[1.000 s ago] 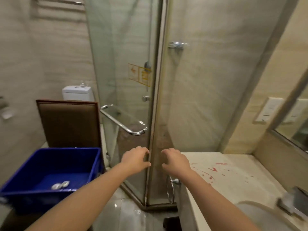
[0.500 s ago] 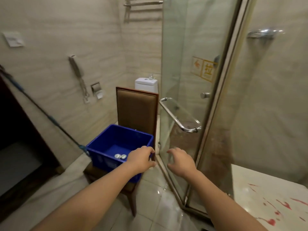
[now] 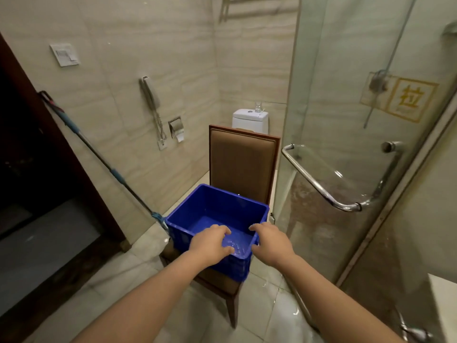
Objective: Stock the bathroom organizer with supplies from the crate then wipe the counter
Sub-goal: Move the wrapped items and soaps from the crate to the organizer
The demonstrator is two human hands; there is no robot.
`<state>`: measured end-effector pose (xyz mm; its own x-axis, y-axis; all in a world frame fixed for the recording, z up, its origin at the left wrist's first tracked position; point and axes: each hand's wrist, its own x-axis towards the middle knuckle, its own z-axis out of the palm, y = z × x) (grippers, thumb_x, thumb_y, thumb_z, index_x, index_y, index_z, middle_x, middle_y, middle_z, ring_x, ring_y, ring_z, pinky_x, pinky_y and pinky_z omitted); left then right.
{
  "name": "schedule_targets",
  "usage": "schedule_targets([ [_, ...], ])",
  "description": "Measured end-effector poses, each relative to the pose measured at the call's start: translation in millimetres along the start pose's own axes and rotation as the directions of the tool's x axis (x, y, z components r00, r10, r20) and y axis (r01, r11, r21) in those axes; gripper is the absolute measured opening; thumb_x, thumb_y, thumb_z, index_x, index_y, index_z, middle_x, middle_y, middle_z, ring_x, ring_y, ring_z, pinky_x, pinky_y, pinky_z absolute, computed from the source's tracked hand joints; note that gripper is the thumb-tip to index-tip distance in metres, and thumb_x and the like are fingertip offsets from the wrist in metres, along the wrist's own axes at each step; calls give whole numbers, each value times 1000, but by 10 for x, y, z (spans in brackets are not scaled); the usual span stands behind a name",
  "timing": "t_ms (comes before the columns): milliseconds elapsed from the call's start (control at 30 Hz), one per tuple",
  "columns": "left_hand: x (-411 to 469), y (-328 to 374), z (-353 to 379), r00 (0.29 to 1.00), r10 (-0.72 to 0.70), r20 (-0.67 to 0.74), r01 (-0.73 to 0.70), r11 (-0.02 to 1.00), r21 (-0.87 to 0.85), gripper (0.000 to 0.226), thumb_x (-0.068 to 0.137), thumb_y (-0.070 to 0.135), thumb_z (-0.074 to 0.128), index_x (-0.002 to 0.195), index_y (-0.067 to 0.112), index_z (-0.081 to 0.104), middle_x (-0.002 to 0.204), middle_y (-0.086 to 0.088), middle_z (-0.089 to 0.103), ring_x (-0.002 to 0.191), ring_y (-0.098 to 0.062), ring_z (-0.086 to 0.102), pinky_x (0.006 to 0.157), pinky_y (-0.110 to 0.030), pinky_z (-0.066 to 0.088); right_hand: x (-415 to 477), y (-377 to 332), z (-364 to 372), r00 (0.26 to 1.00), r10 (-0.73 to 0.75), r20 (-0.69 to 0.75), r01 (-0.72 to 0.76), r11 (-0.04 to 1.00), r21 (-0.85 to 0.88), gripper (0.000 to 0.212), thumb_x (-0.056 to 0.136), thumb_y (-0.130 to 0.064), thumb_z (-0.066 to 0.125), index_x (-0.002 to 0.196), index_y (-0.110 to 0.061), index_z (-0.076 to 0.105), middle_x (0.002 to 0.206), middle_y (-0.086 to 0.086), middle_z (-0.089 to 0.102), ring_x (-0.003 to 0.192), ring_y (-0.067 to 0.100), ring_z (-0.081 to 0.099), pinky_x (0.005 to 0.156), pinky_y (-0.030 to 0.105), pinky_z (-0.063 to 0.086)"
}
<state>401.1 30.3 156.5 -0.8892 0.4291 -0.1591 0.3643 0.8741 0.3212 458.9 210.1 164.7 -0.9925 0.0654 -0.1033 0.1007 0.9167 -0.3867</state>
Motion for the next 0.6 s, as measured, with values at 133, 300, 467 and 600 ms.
schedule_targets([
  [133,291,-503,-136,1000,-3,15,3,1000,-7,49,86,50,64,130,33,49,131,8,53,112,-14,57,88,-33,50,455,-338,206,1000,11,5,-11,1000,12,54,86,-25,58,138,-26,47,135,-3,52,121,19,50,96,36,48],
  [300,614,-1079,-269,999,21,35,-21,1000,-7,50,87,49,63,131,32,49,132,8,52,115,-12,56,91,-35,50,933,-722,478,999,45,6,-45,999,17,53,89,-24,58,141,-24,46,138,-1,50,123,20,48,100,38,45],
  [467,888,-1519,-301,998,6,68,-4,1000,-29,52,87,50,62,133,31,47,133,7,52,114,-13,57,91,-36,51,1275,-947,704,997,68,33,-68,998,18,52,90,-24,59,141,-25,45,139,-1,49,123,20,48,98,35,46],
  [600,1101,-1730,-261,995,-2,99,8,998,-57,51,86,50,62,131,32,48,133,7,53,112,-14,58,90,-35,51,1535,-985,821,995,89,54,-90,996,28,52,90,-26,59,140,-27,45,139,-3,49,123,18,48,98,34,46],
])
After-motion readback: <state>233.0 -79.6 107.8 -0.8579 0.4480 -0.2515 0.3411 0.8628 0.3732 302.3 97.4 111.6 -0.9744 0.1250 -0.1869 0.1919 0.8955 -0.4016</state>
